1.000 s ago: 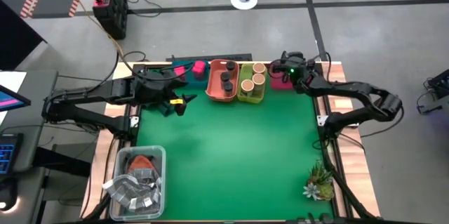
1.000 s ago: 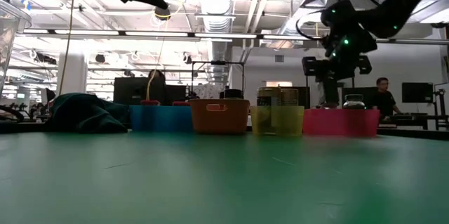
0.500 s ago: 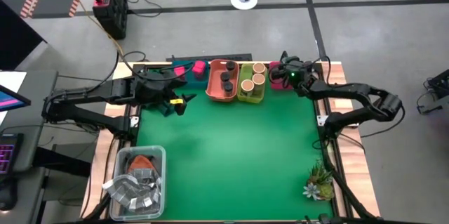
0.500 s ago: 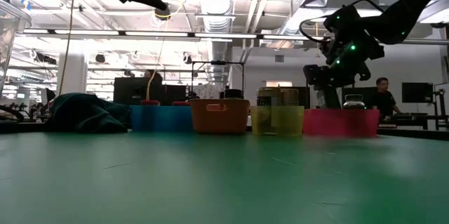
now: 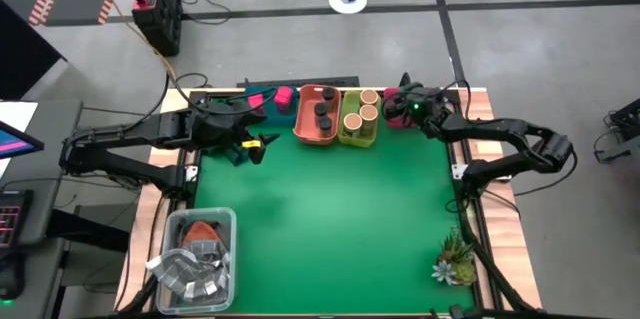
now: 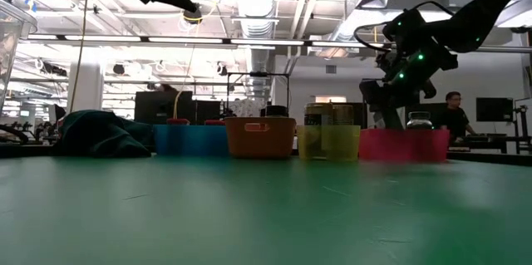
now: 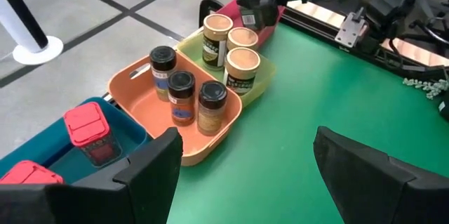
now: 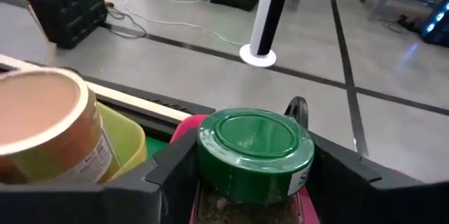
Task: Sort spices by type
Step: Put the green seasoning bottle into the red bin, then return to Home Position
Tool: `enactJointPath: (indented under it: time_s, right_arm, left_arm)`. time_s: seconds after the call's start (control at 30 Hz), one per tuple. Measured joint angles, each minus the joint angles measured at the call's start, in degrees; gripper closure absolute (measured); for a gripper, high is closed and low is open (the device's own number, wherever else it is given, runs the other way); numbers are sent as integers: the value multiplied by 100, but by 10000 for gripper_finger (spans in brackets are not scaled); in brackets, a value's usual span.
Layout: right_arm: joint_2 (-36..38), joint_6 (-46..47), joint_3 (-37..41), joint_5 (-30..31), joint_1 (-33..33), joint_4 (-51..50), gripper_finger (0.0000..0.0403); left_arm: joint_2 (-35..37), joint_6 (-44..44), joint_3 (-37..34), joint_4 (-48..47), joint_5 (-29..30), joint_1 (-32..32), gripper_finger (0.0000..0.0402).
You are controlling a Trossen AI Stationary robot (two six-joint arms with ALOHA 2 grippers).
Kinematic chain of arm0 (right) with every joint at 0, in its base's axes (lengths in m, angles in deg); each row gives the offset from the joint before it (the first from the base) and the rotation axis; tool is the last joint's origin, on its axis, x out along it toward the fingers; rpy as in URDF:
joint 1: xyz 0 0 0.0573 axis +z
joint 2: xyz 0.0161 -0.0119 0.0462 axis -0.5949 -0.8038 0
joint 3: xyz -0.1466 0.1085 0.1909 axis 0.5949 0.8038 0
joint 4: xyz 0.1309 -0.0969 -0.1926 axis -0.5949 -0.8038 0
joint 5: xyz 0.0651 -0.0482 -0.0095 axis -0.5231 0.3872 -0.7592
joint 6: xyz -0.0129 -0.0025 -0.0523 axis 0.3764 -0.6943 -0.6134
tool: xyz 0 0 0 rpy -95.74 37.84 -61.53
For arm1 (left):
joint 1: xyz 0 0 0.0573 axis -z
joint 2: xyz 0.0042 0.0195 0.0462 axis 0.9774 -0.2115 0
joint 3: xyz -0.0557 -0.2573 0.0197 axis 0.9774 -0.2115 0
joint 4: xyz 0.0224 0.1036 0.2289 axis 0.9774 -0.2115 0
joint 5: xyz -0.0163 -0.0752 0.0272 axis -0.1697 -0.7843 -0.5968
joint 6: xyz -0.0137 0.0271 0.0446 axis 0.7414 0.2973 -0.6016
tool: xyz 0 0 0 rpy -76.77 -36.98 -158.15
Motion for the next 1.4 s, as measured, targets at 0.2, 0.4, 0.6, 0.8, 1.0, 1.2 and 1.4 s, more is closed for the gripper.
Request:
enactJointPath:
  time_s: [0.2,0.4,0.6,0.8,1.0,1.2,1.4]
  right_arm:
    - [0,236,0,-23,-1,22,153]
    - [0,336,0,-300,1,21,140]
    - [0,477,-2,-303,33,25,86]
    - [8,455,-5,-305,95,11,49]
    - [75,-30,-492,-287,353,-429,42]
    - [240,320,-1726,-165,584,-2750,42]
    - [899,821,-2508,-1117,802,-3948,42]
  left_arm:
    - [31,23,0,-7,-118,0,96]
    - [105,76,2,-24,-143,0,96]
    - [215,20,2,-92,-141,0,96]
    - [281,33,32,-121,-142,2,96]
    - [467,145,33,-122,-141,0,96]
    - [687,536,33,-380,-181,0,96]
    - [1059,209,-74,-393,-159,142,99]
